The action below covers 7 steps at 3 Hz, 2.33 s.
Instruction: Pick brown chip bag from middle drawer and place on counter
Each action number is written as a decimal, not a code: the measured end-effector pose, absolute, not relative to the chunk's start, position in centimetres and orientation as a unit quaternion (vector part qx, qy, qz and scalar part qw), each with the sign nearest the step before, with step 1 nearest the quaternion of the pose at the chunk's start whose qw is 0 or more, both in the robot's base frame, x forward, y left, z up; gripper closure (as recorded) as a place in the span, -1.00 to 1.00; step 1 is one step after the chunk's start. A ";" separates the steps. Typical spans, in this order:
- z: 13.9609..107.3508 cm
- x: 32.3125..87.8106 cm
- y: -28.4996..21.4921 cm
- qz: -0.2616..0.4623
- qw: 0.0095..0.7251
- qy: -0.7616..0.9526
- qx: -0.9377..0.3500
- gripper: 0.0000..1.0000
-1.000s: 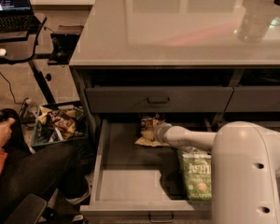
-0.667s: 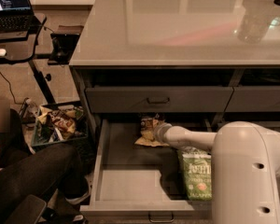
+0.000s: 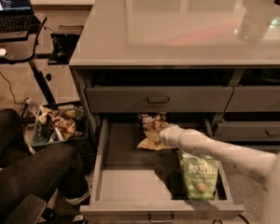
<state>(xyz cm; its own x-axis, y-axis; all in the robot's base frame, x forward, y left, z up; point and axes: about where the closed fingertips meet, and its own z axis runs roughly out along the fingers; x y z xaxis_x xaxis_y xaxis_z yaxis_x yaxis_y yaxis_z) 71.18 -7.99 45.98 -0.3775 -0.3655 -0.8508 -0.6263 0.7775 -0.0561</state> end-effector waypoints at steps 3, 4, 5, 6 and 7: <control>48.1 61.2 -8.0 0.178 0.400 0.828 -0.349 1.00; 48.2 57.0 -8.8 0.149 0.371 0.833 -0.383 1.00; 51.0 53.8 -9.1 0.122 0.375 0.810 -0.434 1.00; 54.3 53.0 -7.7 0.106 0.390 0.770 -0.493 1.00; 57.7 54.7 -5.8 0.117 0.428 0.726 -0.525 1.00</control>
Offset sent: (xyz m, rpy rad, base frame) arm -0.1093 -0.0129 0.0318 0.0002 0.1219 0.1352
